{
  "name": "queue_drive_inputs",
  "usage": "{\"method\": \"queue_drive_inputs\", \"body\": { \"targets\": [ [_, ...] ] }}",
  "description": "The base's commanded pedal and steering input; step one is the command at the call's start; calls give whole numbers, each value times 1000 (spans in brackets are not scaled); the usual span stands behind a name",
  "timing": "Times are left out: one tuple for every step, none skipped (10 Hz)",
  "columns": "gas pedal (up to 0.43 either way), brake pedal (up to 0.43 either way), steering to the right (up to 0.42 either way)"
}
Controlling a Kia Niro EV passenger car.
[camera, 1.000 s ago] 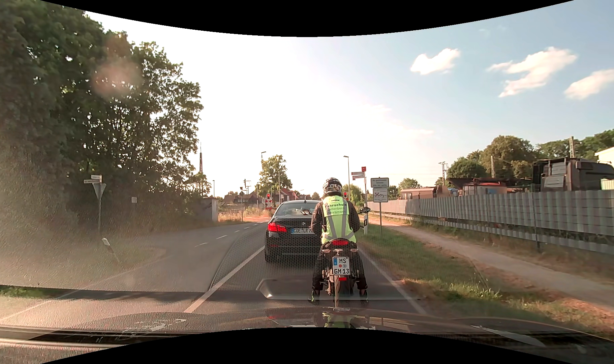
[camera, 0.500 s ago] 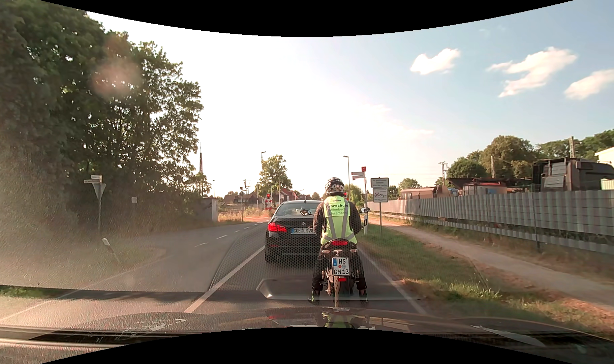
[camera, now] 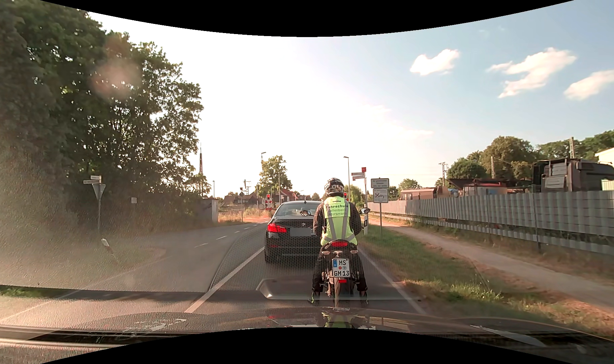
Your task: Follow the waypoints while adhering to traffic rules and regulations
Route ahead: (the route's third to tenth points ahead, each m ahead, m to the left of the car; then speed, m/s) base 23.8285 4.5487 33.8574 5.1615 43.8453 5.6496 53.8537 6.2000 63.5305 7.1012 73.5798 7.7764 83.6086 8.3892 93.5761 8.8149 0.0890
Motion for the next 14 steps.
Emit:
{"method": "queue_drive_inputs", "body": {
  "targets": [
    [0, 98, 0],
    [0, 177, 0],
    [0, 213, 0],
    [0, 238, 0],
    [0, 256, 0],
    [0, 274, 0],
    [0, 280, 3],
    [0, 293, 8],
    [0, 329, 6],
    [0, 366, 6],
    [0, 366, 6],
    [0, 366, 6],
    [0, 366, 6],
    [0, 366, 6]
  ]
}}
